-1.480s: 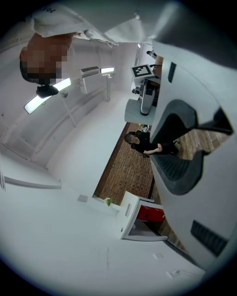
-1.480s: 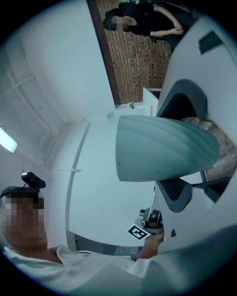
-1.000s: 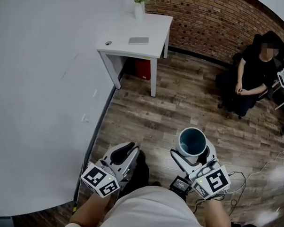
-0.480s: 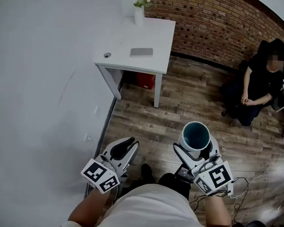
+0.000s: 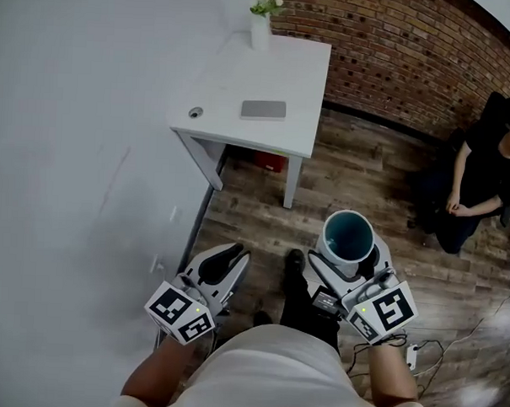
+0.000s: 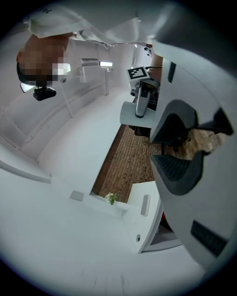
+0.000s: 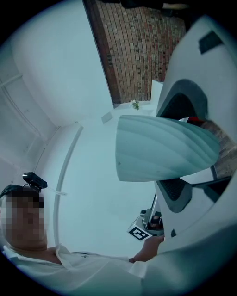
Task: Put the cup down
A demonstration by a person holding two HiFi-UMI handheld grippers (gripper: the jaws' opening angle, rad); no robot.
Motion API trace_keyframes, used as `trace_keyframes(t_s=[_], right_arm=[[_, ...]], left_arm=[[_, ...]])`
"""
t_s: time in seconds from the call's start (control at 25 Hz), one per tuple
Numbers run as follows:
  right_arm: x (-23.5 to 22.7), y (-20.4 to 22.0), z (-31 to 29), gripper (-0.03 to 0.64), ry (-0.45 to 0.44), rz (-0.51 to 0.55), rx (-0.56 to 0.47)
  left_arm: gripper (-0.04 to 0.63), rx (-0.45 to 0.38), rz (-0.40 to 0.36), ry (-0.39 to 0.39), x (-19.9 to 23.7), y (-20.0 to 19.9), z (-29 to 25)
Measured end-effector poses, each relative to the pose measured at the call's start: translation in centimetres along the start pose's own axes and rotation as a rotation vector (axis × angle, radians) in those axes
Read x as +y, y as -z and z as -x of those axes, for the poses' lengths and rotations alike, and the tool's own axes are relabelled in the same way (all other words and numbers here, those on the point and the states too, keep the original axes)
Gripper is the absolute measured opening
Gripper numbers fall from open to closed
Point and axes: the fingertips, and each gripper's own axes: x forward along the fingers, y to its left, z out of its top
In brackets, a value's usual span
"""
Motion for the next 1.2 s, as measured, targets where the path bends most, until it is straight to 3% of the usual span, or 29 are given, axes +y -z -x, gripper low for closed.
trace_keyframes(t_s=[0.56,0.88,1.2], right_arm=[[-15.2,-1.5,-13.6,0.373,-0.153,0.002,0.031],[-18.0,-0.7,-17.3,0.373,-0.178,-0.021,0.067],[-19.2,-0.3,-20.2,0.373,-0.148,-0.026,0.082]], left_arm=[[0.066,-0.053,0.014,-0.127,10.5,-6.6,-15.3],[0.067,-0.034,0.025,-0.154,13.8,-7.4,-18.5],[0.078,-0.006,0.038,-0.12,16.9,-7.7,-20.4]])
